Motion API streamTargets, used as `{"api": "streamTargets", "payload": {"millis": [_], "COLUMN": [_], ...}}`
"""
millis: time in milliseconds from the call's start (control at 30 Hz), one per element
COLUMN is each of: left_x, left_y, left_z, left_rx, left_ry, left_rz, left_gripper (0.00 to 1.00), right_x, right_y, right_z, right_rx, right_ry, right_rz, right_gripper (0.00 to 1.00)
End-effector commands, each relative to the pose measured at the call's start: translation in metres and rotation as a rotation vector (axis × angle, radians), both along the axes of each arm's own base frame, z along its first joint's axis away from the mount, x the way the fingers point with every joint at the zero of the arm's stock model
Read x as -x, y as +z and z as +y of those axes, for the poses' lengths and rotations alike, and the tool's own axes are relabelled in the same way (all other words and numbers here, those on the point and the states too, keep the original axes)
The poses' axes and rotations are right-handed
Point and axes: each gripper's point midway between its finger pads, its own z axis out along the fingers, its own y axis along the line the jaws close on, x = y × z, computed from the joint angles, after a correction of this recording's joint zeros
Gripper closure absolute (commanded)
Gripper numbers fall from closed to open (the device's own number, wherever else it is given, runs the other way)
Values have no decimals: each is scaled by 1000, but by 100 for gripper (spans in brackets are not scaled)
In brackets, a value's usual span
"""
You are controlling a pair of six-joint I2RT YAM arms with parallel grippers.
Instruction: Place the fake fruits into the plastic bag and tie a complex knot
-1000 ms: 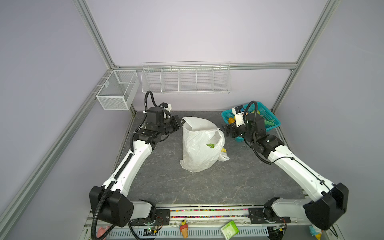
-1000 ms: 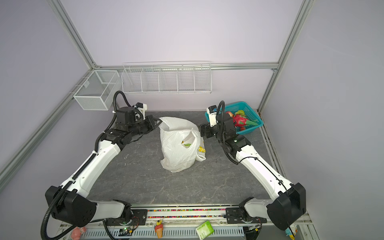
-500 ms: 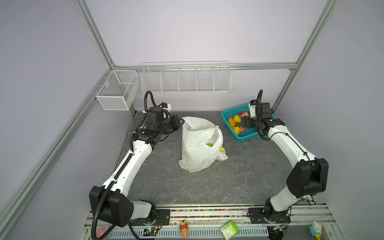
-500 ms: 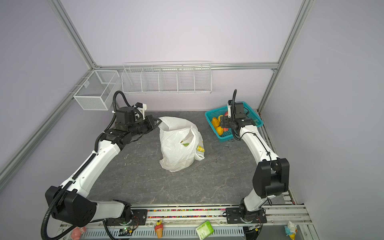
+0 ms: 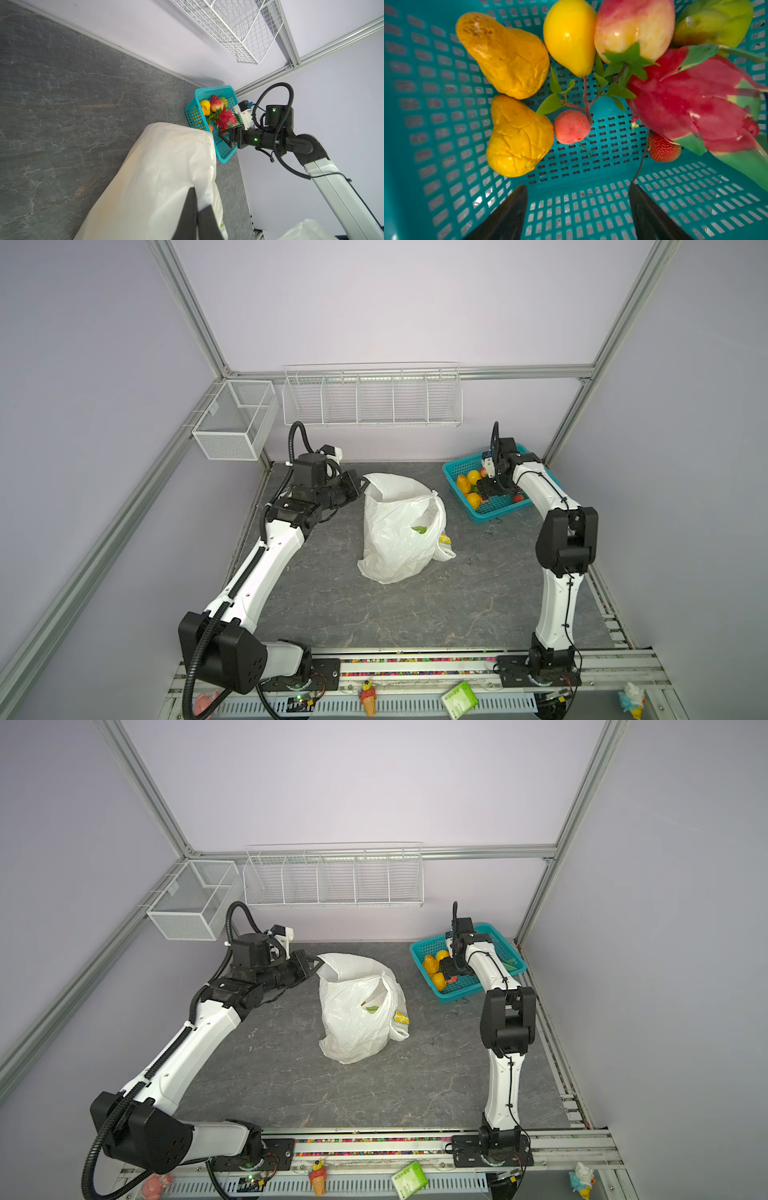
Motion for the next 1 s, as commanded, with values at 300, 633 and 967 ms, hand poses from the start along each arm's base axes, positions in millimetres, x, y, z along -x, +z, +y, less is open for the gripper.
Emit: {"api": "streamTargets", "payload": {"millis": [300,633,967], "left_x": [-1,-2,-3], "left_y": [1,0,1], "left_z": [1,1,2], "left_rx": [-3,-7,-5], "left_ry": [-5,-3,0], "left_rz": [-11,-13,-11], "left_gripper": [100,100,100], "right_x": [4,-13,-20], "right_y": [-44,-64,-73], "right_z": [-4,0,5], "right_rx": [-6,-39,-97], "right_ry": [36,33,25], "right_rz": [147,158,168], "right_gripper": [28,35,46]}}
